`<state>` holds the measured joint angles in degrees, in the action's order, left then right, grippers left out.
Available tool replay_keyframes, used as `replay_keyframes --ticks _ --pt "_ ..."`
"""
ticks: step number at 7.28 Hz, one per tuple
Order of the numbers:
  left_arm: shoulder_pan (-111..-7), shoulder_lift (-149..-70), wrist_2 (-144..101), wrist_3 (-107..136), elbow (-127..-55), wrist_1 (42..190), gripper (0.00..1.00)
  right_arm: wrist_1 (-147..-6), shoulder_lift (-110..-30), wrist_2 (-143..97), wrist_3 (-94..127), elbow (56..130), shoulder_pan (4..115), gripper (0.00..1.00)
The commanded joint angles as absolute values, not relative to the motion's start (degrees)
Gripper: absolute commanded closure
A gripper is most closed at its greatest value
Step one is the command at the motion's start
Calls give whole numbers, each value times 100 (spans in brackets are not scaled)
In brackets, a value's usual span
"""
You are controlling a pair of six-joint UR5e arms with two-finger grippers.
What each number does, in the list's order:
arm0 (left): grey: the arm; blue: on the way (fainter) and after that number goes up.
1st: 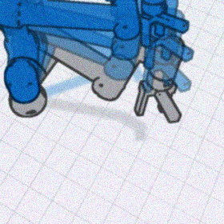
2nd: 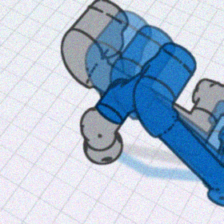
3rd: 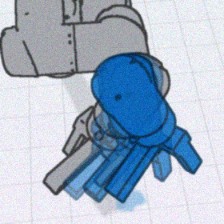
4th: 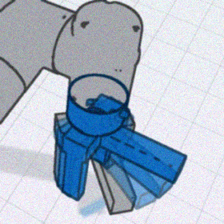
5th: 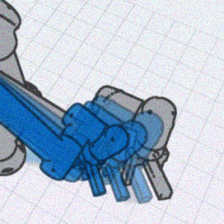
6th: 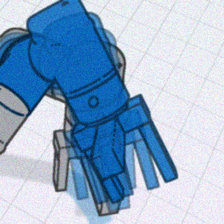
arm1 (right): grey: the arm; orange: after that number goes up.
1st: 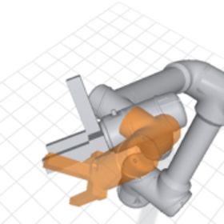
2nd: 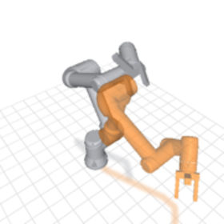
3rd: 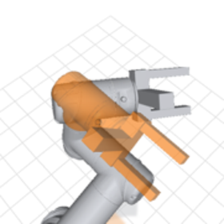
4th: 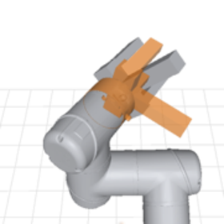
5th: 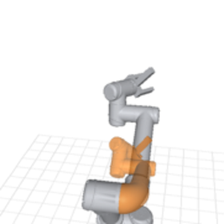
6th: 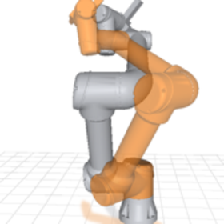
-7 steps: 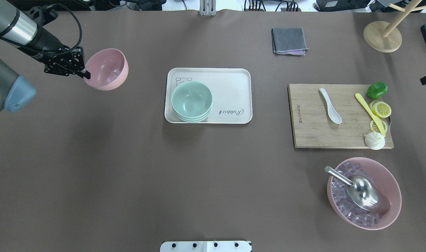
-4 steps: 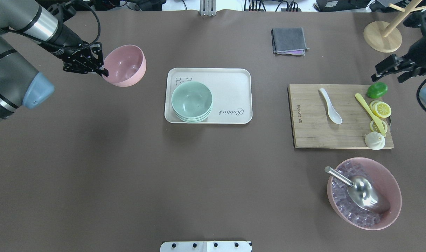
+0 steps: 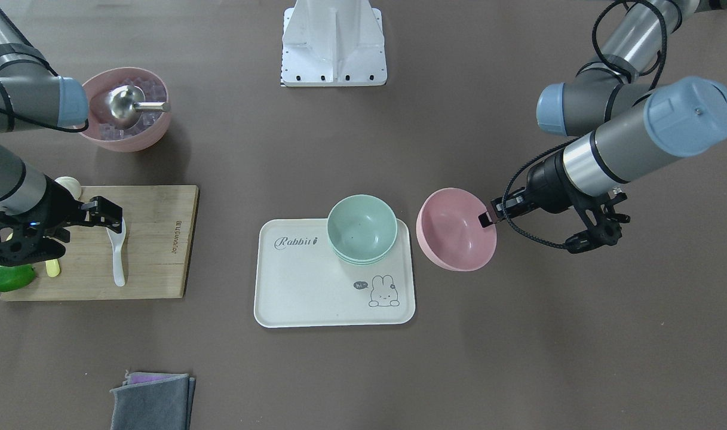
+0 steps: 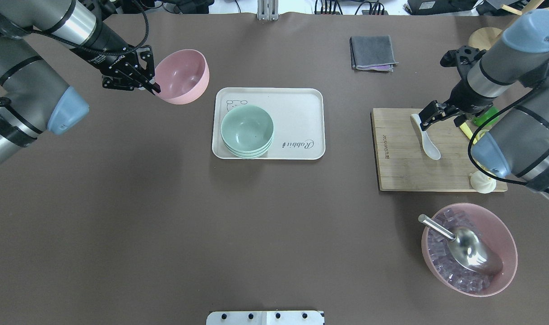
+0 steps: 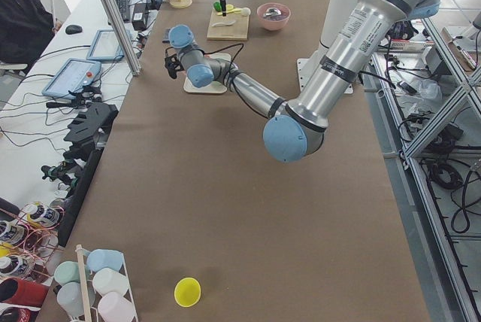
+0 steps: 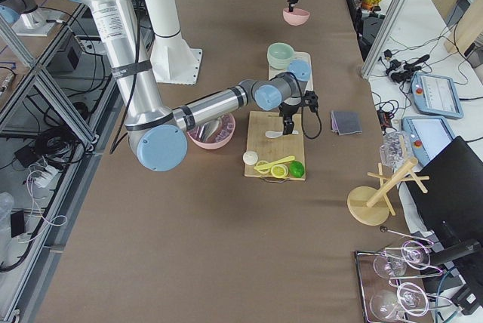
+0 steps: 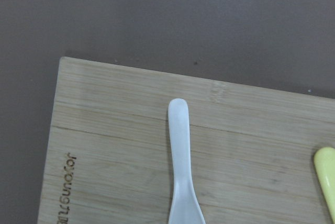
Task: Stack pink bowl on green and place spoon
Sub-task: 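Grip and lift the pink bowl while the right arm reaches toward the spoon, then carry the pink bowl toward the tray while the right gripper grasps the white spoon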
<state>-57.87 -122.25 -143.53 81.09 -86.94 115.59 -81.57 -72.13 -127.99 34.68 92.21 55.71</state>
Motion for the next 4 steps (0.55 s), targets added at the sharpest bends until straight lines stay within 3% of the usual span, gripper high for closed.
replay_keyframes --ticks 1,4 --pt "-5757 -12243 -14292 8147 -8692 11566 100 -7738 -7084 -12586 3480 8730 5353 4" --pt "-5669 -12243 -14221 8147 -8701 11584 100 -7383 -6961 -12568 3419 8359 5300 10"
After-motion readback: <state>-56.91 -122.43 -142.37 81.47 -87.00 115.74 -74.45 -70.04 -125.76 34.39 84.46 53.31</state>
